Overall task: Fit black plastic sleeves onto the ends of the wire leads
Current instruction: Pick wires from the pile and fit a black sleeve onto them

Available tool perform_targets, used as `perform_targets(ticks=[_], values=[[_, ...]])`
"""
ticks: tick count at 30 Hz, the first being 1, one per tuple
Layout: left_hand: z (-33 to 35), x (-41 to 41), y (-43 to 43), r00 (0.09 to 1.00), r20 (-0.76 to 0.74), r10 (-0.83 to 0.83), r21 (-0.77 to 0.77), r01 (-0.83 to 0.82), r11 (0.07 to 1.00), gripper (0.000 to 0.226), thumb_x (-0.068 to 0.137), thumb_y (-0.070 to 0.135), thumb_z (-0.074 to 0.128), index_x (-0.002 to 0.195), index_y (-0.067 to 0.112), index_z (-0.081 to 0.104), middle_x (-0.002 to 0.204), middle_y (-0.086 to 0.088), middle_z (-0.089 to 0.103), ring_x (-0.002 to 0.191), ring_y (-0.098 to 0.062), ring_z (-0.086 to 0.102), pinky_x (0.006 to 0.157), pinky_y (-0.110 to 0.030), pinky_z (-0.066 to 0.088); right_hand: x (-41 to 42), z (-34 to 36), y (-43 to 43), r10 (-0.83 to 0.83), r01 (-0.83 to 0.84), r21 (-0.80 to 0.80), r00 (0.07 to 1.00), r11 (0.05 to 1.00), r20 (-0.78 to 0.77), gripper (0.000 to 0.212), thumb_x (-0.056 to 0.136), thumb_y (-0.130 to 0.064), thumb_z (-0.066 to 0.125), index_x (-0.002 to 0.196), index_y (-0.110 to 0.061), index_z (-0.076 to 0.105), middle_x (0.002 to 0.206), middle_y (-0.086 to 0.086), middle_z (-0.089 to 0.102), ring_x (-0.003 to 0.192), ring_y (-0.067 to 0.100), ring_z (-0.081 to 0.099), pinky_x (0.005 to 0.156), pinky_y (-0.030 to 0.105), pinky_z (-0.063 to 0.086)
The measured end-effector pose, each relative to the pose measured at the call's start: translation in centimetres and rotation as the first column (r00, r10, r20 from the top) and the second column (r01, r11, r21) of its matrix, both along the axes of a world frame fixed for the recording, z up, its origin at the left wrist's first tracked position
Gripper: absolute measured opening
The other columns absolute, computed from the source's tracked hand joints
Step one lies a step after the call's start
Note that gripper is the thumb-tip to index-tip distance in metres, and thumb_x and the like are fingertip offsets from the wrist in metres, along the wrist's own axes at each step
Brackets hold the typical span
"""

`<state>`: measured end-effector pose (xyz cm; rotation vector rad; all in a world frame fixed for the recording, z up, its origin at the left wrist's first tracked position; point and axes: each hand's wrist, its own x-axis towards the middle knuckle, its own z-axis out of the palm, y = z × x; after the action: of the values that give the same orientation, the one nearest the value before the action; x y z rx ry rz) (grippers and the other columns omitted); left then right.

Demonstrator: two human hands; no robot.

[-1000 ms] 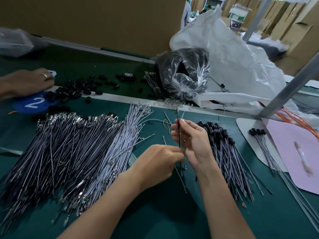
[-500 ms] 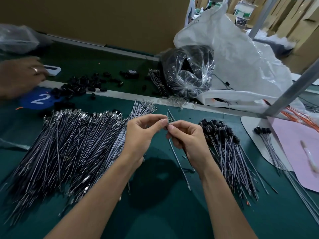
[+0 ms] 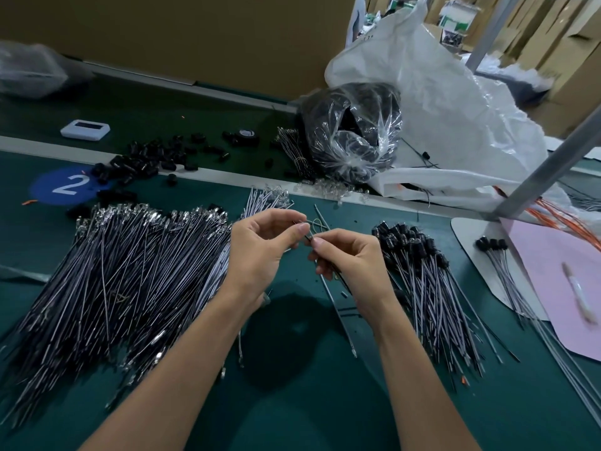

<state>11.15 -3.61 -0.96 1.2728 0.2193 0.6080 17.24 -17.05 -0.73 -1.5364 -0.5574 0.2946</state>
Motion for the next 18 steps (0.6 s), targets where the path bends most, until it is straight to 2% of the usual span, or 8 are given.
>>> perform_targets(ticks=[7, 11, 15, 18], values=[[-0.9, 0.4, 0.1, 0.99, -0.012, 0.139, 0.197, -0.134, 0.971, 0.022, 0.077, 0.005, 0.08, 0.076, 0.026, 0.074, 0.074, 0.006, 0.074, 0.068, -0.007, 0.067, 0.066, -0.018, 0.052, -0.3, -0.4, 0.5, -0.192, 0.223, -0.087, 0.942, 0.971, 0.275, 0.012, 0.082, -0.004, 0.074, 0.08, -0.016, 0.075, 0.066, 0.0, 0.071, 0.056, 0.015, 0.067, 0.056, 0.025, 0.054], [-0.8, 0.4, -0.1, 0.989, -0.04, 0.143, 0.209, -0.132, 0.969, 0.019, 0.078, 0.008, 0.08, 0.08, 0.026, 0.074, 0.077, 0.008, 0.074, 0.071, -0.007, 0.068, 0.068, -0.02, 0.054, -0.3, -0.9, 0.6, -0.248, 0.317, -0.115, 0.882, 0.941, 0.4, 0.014, 0.083, -0.004, 0.074, 0.081, -0.018, 0.074, 0.066, -0.008, 0.071, 0.057, 0.01, 0.067, 0.06, 0.021, 0.054], [-0.7, 0.8, 0.7, 0.97, -0.096, 0.223, 0.304, -0.185, 0.935, 0.013, 0.084, 0.019, 0.076, 0.094, 0.027, 0.073, 0.088, 0.013, 0.073, 0.08, -0.004, 0.067, 0.069, -0.023, 0.056, 0.1, -1.5, 0.4, -0.388, 0.462, -0.064, 0.804, 0.884, 0.45, 0.013, 0.084, -0.002, 0.071, 0.082, -0.015, 0.074, 0.068, -0.01, 0.069, 0.06, 0.009, 0.066, 0.061, 0.018, 0.051], [0.0, 2.2, 2.2, 0.921, -0.208, 0.329, 0.49, -0.193, 0.85, 0.011, 0.087, 0.015, 0.072, 0.092, 0.024, 0.073, 0.088, 0.012, 0.072, 0.075, -0.001, 0.063, 0.065, -0.013, 0.051, 0.5, -1.8, -0.1, -0.496, 0.564, -0.02, 0.741, 0.825, 0.453, 0.011, 0.086, -0.004, 0.07, 0.084, -0.015, 0.072, 0.068, -0.009, 0.068, 0.061, 0.005, 0.064, 0.06, 0.014, 0.049]])
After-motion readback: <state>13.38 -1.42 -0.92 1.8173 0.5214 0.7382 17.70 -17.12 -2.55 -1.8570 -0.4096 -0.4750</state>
